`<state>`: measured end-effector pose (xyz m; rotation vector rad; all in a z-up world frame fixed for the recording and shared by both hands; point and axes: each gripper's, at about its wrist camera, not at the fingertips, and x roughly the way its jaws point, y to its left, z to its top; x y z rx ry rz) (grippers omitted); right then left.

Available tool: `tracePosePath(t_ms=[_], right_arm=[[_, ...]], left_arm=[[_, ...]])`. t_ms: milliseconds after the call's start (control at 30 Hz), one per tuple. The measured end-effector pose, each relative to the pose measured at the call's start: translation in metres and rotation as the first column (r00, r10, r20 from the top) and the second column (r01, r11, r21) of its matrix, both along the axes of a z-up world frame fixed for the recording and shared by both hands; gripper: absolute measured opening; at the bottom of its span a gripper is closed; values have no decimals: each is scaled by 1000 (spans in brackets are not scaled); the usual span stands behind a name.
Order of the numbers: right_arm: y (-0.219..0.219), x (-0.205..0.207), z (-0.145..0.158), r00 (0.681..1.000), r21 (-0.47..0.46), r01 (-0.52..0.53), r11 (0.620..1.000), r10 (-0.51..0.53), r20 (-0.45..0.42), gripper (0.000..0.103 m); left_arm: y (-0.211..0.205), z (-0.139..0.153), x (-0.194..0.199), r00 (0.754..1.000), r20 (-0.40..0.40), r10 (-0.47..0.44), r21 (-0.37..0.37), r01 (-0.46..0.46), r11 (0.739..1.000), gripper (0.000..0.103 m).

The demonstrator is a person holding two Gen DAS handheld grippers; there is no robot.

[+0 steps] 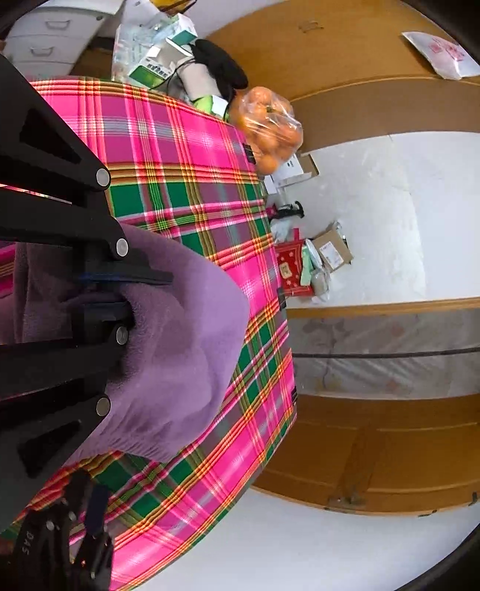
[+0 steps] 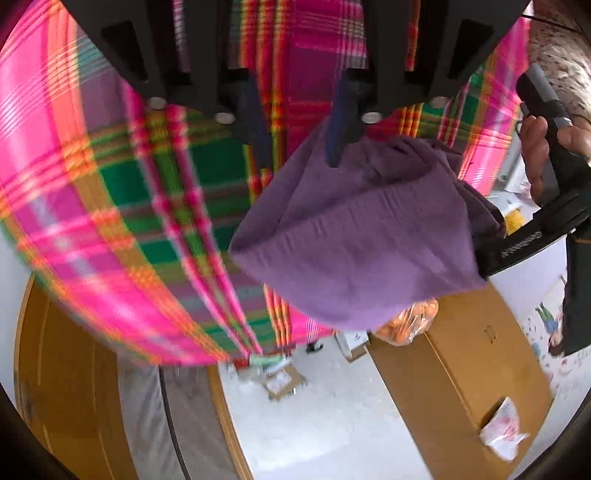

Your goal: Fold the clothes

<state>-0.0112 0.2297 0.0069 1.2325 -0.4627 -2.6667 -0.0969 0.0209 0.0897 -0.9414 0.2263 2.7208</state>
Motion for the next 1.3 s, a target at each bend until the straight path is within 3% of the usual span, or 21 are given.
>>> tracePosePath(t_ms=[67, 333, 400, 467, 633, 667, 1033, 1300], right_arm=[[4, -3, -9, 1000, -51, 8, 999, -7, 26, 50], [4, -25, -20, 998, -260, -14, 965, 29, 52, 52], [4, -31, -23, 997, -361, -38, 932, 61, 51, 41], [3, -31, -19, 997, -355, -47, 934, 64, 38, 31], [0, -25, 3, 997, -315, -74, 946, 61, -49, 25], [-1, -25, 8, 996, -316, -74, 946, 56, -65, 5], [-29, -28, 45, 978, -338, -161, 927, 103, -182, 6], [-62, -49, 67, 955, -345, -247, 906, 167, -245, 6]], left_arm=[[-2, -1, 0, 1000, -2, -1, -3, 1, 1000, 8], [-16, -4, -1, 1000, 14, 23, 22, -23, 999, 8], [-17, -3, -1, 1000, 9, 22, 25, -22, 999, 8], [-20, -2, 1, 999, -1, 32, 20, -32, 999, 8], [-33, -2, 3, 998, 7, 58, 40, -59, 997, 8], [-35, -1, 4, 998, 5, 60, 44, -60, 997, 8], [-47, -9, 27, 999, 5, -40, 78, 40, 996, 10], [-56, -11, 41, 997, -9, -82, 145, 83, 986, 24]])
